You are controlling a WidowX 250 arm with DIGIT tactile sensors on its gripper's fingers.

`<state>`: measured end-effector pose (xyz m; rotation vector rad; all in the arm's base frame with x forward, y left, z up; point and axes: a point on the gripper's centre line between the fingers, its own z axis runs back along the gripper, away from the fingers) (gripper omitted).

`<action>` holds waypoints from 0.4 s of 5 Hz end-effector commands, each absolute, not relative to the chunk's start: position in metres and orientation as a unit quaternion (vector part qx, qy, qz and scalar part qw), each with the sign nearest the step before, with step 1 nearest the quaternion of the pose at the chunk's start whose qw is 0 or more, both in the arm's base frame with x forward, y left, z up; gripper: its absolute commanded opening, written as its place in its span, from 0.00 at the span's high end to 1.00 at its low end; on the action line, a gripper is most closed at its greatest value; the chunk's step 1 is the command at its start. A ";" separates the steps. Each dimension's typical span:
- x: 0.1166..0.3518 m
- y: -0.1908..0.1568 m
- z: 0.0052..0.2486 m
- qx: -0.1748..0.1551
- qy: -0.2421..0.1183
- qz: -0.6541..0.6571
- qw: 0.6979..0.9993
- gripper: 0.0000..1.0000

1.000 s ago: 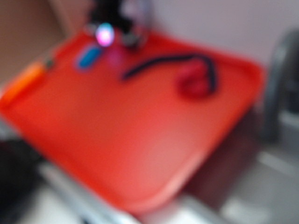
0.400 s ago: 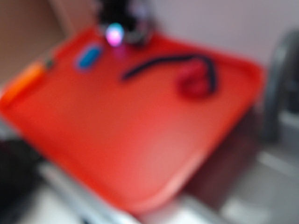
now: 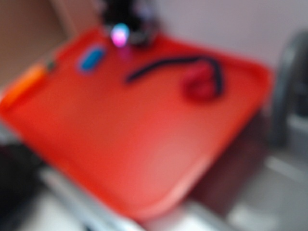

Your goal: Grab the rock.

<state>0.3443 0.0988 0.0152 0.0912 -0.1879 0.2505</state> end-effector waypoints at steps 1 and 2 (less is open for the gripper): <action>0.295 0.058 0.098 0.122 -0.081 0.185 0.972 1.00; 0.265 0.030 0.132 0.080 -0.063 0.180 0.978 1.00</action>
